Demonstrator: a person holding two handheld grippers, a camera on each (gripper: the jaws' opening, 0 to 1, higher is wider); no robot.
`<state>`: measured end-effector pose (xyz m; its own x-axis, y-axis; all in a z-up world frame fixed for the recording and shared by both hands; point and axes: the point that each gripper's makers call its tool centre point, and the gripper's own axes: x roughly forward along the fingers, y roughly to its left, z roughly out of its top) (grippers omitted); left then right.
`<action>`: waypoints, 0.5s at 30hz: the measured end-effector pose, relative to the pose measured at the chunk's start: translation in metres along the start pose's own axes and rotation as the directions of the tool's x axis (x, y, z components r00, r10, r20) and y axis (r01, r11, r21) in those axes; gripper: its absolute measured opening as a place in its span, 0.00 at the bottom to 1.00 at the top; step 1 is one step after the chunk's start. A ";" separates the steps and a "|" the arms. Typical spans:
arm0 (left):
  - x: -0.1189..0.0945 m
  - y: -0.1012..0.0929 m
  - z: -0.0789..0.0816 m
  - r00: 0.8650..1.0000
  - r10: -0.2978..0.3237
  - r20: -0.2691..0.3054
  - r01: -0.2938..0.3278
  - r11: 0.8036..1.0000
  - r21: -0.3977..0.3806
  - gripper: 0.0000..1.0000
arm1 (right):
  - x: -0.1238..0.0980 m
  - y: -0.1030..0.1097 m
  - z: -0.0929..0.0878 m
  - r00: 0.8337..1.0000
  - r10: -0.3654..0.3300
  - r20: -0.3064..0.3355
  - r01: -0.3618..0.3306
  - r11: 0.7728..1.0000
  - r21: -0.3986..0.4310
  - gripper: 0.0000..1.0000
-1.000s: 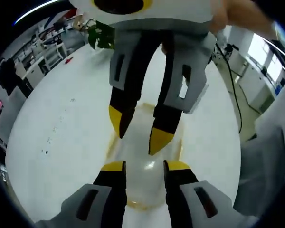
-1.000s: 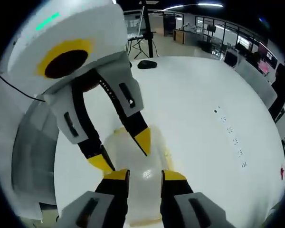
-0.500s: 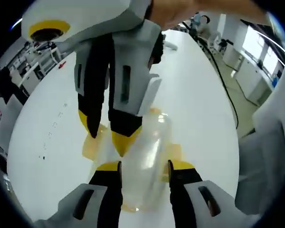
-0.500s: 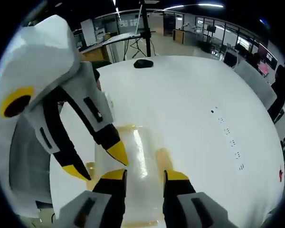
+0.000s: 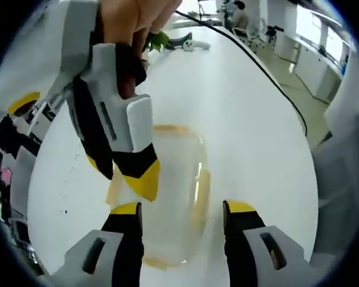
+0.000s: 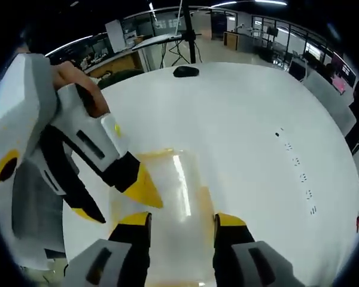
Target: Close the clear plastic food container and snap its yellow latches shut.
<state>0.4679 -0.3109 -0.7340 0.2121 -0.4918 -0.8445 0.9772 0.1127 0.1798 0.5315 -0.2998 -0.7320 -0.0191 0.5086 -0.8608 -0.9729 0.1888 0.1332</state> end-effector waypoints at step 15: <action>0.003 0.010 -0.002 0.996 0.090 0.024 -0.091 0.995 0.043 0.42 | 0.005 0.002 0.000 0.997 0.059 -0.043 -0.061 0.997 -0.042 0.39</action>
<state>0.4782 -0.3092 -0.7361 0.2990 -0.5001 -0.8127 0.9534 0.1200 0.2769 0.5294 -0.2967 -0.7355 -0.0864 0.4823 -0.8717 -0.9788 0.1222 0.1646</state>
